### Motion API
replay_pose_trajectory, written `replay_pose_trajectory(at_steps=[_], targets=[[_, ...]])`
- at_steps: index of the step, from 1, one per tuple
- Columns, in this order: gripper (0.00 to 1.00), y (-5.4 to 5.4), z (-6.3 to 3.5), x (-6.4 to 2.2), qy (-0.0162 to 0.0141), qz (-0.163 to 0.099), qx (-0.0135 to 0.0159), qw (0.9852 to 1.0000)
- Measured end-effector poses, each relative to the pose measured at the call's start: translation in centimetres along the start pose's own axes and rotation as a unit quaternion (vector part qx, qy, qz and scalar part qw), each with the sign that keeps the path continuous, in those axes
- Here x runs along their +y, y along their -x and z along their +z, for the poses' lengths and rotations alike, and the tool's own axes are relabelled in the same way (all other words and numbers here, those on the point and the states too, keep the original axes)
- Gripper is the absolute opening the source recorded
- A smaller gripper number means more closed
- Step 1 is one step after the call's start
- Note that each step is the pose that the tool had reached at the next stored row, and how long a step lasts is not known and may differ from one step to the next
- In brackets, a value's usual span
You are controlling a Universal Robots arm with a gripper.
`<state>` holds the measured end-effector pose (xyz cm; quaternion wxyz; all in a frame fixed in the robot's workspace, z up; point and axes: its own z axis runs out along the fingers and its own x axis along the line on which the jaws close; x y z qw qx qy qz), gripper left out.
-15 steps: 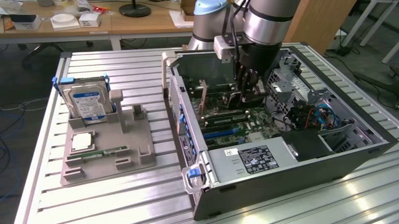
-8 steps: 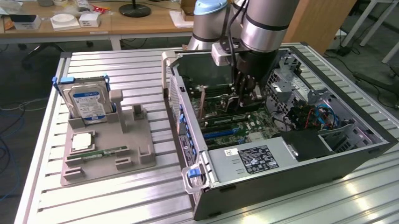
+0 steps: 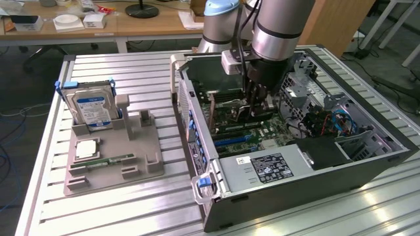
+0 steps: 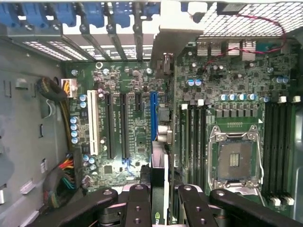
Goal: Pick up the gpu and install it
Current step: 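Insert the gpu into the slot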
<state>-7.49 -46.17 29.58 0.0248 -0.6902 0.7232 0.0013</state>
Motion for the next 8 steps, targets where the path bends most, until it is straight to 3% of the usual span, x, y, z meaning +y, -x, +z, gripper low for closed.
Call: replay_pose_trajectory(at_steps=[8], targets=[[0.27, -0.20, 0.63, 0.54, 0.0000, 0.000, 0.0000, 1.0000]])
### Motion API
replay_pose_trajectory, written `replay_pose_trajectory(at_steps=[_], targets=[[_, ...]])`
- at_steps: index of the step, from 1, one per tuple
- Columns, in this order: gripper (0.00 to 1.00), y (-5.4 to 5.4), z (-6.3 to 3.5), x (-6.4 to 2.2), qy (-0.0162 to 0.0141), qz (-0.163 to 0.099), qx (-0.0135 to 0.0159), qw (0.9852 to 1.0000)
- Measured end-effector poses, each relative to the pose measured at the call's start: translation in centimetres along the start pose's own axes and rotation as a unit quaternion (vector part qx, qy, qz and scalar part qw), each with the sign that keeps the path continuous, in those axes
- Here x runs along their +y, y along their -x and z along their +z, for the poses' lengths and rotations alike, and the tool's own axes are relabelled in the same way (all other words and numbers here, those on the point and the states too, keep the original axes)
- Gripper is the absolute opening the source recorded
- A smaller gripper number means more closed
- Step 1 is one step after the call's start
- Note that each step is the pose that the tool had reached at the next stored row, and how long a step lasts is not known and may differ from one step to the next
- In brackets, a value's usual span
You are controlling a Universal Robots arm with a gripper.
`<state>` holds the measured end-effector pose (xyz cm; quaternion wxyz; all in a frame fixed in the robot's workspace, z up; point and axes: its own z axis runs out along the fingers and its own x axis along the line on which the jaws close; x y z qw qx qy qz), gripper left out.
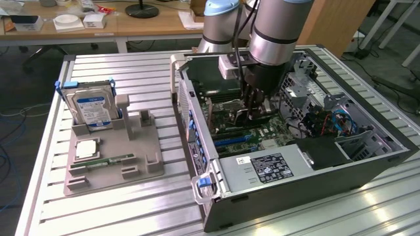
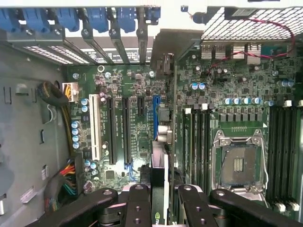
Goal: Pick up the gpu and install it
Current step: 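Insert the gpu into the slot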
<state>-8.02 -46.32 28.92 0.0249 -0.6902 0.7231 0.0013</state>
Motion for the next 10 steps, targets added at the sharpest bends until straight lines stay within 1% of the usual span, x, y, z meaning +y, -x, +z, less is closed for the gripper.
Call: replay_pose_trajectory(at_steps=[5, 10], targets=[[0.27, -0.1, 0.91, 0.10, 0.0000, 0.000, -0.0001, 1.0000], [0.27, -0.1, 1.78, 0.67, 0.0001, 0.000, 0.0000, 1.0000]])
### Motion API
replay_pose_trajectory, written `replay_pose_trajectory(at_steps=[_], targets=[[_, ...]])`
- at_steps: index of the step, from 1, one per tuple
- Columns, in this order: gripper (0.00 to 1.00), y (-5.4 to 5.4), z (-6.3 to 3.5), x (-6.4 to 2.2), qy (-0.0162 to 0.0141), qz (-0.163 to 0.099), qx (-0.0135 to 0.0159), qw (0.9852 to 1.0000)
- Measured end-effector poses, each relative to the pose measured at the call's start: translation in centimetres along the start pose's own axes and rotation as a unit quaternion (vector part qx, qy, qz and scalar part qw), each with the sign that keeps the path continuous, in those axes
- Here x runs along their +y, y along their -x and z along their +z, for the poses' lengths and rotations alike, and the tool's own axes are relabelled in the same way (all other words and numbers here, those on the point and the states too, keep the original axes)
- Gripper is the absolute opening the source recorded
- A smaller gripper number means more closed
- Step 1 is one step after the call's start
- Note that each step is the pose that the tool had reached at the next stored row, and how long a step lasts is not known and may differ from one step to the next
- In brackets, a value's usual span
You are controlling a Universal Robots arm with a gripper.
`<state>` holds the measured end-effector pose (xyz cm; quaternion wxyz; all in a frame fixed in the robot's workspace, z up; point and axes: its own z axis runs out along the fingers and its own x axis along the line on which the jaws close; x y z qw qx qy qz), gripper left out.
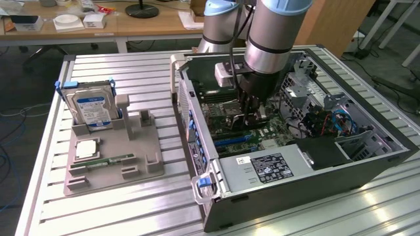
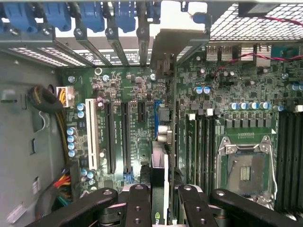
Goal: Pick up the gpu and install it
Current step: 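Insert the gpu into the slot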
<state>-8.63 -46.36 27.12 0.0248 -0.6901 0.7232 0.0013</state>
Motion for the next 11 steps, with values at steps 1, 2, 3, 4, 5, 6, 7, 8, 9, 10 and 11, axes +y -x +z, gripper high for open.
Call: replay_pose_trajectory(at_steps=[1, 2, 3, 4, 5, 6, 7, 8, 9, 10, 11], targets=[[0.27, -0.03, 0.14, 0.00, 0.0000, 0.000, 0.0000, 1.0000], [0.27, -0.12, 0.21, 0.00, 0.0001, 0.000, 0.0001, 1.0000], [0.27, -0.21, 0.31, 0.00, 0.0001, 0.000, 0.0000, 1.0000], [0.27, -0.26, 0.43, 0.01, 0.0000, 0.000, -0.0001, 1.0000], [0.27, -0.28, 0.55, 0.03, 0.0000, 0.000, -0.0001, 1.0000], [0.27, -0.29, 0.67, 0.07, 0.0000, 0.000, 0.0000, 1.0000], [0.27, -0.30, 0.79, 0.12, 0.0000, 0.000, 0.0000, 1.0000], [0.27, -0.31, 0.88, 0.19, 0.0000, 0.000, -0.0001, 1.0000], [0.27, -0.32, 0.94, 0.29, 0.0000, 0.000, 0.0000, 1.0000], [0.27, -0.33, 1.00, 0.39, 0.0000, 0.000, 0.0000, 1.0000], [0.27, -0.33, 1.07, 0.49, 0.0000, 0.000, -0.0001, 1.0000]])
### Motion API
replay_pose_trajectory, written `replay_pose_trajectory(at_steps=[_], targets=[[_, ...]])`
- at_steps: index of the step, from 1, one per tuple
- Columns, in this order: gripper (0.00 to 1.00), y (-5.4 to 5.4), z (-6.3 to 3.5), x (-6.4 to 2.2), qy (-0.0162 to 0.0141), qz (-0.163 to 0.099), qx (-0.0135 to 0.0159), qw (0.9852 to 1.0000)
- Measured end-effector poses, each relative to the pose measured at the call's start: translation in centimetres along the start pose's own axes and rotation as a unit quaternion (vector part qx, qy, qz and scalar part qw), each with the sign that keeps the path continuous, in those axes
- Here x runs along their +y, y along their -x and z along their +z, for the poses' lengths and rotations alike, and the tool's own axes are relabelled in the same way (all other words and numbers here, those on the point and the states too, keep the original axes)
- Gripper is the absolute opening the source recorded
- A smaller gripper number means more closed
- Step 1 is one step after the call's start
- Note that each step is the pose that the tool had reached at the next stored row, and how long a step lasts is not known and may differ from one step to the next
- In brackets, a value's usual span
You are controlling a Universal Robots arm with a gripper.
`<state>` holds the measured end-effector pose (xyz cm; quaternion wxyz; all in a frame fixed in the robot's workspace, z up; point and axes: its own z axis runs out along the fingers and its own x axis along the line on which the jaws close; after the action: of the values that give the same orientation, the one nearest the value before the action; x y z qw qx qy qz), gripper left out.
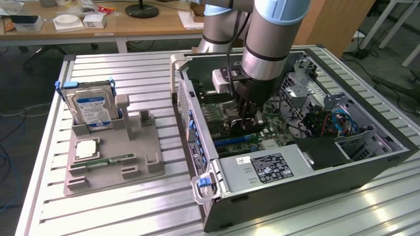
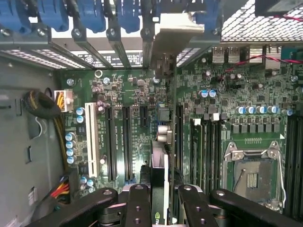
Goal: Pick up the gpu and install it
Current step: 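Insert the gpu into the slot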
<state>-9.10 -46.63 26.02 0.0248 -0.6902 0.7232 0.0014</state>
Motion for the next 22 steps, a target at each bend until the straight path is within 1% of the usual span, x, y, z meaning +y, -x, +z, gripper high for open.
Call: replay_pose_trajectory(at_steps=[3, 11, 21, 22], targets=[[0.27, 0.0, 0.25, 0.20, 0.0000, 0.000, 0.0000, 1.0000], [0.27, -0.1, 1.17, 0.34, 0.0000, 0.000, 0.0000, 1.0000], [0.27, -0.1, 1.18, 0.34, 0.0013, 0.000, 0.0001, 1.0000], [0.27, -0.1, 1.19, 0.33, 0.0023, 0.000, 0.0001, 1.0000]])
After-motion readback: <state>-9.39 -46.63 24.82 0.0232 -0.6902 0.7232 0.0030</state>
